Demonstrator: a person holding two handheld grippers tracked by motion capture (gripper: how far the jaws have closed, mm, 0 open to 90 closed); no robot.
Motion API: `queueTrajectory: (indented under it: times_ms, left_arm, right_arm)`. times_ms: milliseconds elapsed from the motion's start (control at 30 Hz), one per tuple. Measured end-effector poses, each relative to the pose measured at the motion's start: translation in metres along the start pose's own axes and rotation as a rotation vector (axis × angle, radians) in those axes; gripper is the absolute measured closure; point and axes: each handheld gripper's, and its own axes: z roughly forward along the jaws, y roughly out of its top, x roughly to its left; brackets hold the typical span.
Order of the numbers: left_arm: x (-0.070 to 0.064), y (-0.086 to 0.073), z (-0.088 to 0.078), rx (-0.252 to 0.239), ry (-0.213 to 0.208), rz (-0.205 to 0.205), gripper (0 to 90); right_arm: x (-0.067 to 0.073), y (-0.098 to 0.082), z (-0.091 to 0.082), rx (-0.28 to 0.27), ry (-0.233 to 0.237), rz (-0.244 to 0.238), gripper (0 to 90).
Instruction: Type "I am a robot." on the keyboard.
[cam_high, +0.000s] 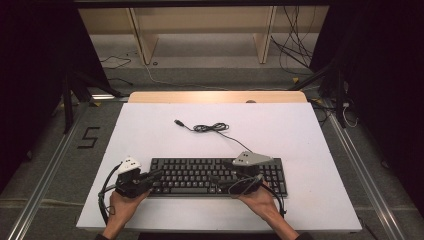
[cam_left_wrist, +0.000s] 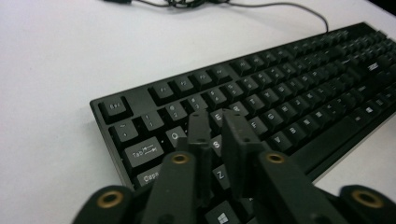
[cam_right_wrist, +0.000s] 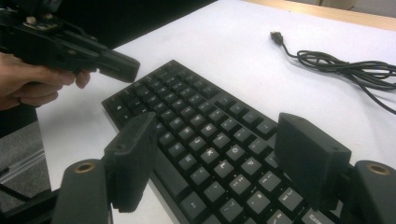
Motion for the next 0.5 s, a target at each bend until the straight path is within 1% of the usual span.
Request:
queueTrajectory:
  times_ms: [100, 200, 433, 500]
  left_arm:
    - [-0.002, 0.0, 0.002, 0.018, 0.017, 0.012, 88.9]
    - [-0.002, 0.0, 0.006, 0.038, 0.032, 0.023, 89.1]
    - [-0.001, 0.001, 0.013, 0.064, 0.037, 0.024, 89.1]
    - [-0.001, 0.001, 0.014, 0.076, 0.037, 0.03, 89.2]
  right_arm:
    - [-0.001, 0.0, -0.003, -0.005, -0.001, 0.004, 30.6]
    - [-0.001, -0.001, -0.005, -0.009, -0.006, 0.006, 30.3]
    - [-0.001, -0.002, -0.008, -0.016, -0.01, 0.007, 30.3]
    - [-0.001, -0.002, -0.009, -0.014, -0.01, 0.006, 30.3]
